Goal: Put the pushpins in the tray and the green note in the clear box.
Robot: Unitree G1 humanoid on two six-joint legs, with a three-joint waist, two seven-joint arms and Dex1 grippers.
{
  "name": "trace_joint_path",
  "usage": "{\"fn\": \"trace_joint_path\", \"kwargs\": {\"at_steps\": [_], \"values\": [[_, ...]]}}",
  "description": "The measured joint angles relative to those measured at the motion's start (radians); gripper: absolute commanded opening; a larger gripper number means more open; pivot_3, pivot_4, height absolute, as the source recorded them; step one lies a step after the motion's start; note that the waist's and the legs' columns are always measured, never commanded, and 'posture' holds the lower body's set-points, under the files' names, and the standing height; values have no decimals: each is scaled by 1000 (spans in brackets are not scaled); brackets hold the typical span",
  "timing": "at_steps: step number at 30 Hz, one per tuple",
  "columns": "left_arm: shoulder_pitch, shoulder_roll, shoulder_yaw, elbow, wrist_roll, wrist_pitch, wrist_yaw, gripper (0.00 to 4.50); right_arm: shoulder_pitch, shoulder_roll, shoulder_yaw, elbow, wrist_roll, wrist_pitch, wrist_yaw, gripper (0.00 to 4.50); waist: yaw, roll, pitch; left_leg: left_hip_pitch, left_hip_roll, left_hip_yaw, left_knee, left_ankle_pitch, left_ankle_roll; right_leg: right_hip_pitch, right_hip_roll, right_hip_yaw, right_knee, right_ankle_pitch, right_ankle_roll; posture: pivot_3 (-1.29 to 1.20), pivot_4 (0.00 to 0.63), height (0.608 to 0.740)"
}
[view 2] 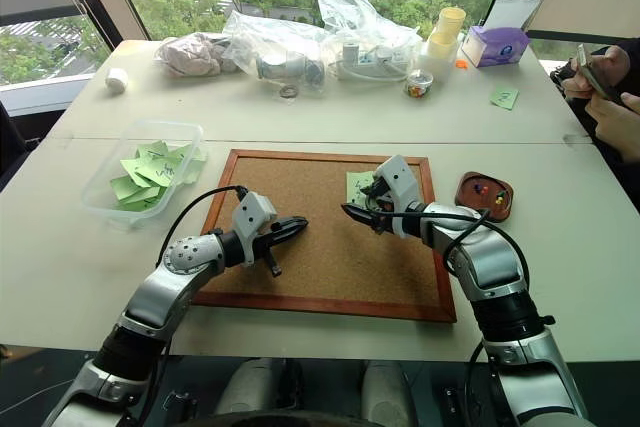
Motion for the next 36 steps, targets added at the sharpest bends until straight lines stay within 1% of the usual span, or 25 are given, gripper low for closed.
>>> {"fn": "trace_joint_path", "kwargs": {"at_steps": [2,4,5,9,16,20,23,24,26,31,36], "values": [[2,1,0,-3,0,1,4,0,0,2,7,15,-16,-18,5,2947,0,0,0,0,0,0,0,0,0,0,0,0,0,0,0,0,150,740],[5,3,0,-7,0,2,8,0,1,3,14,21,-31,-35,11,2422,-1,0,0,0,0,0,0,0,0,0,0,0,0,0,0,0,150,740],[8,4,0,-10,0,2,10,0,2,3,17,21,-37,-39,14,2059,-1,0,0,0,0,0,0,0,0,0,0,0,0,0,0,0,150,740],[11,7,0,-13,0,2,13,0,15,-1,37,21,-75,-83,30,47,-1,0,0,0,0,0,0,0,0,0,1,0,0,0,0,0,150,740],[14,8,1,-19,0,5,15,0,18,-2,52,15,-124,-121,38,47,-1,0,0,0,1,0,0,1,-1,0,1,0,0,0,0,0,150,740],[12,7,1,-21,-2,6,16,0,18,-22,52,-25,-129,-94,41,47,-1,0,0,-1,1,0,0,2,-3,-2,1,0,0,0,0,0,150,740],[13,5,1,-21,-3,8,14,0,11,-71,14,-141,-98,-63,73,47,0,0,0,-2,1,0,0,3,-5,-2,1,0,0,0,0,0,150,740],[13,5,1,-21,-3,10,14,0,4,-85,1,-174,-87,-55,85,47,0,0,0,-1,1,0,0,1,-1,-2,1,0,0,0,0,0,150,740],[13,4,1,-19,-2,12,15,0,-2,-102,-6,-210,-75,-48,99,47,0,0,0,-1,1,0,0,1,-1,-1,1,0,0,0,0,0,150,740],[9,0,5,-20,-8,21,14,0,-2,-129,-5,-260,-47,-10,135,47,0,0,0,-1,1,0,0,1,-1,-2,0,0,0,0,0,0,150,740],[-16,12,40,-7,-56,65,-13,0,-2,-135,-18,-277,-29,10,134,47,-2,-2,1,-1,1,0,0,1,-1,-2,1,0,0,0,0,0,150,740]]}}
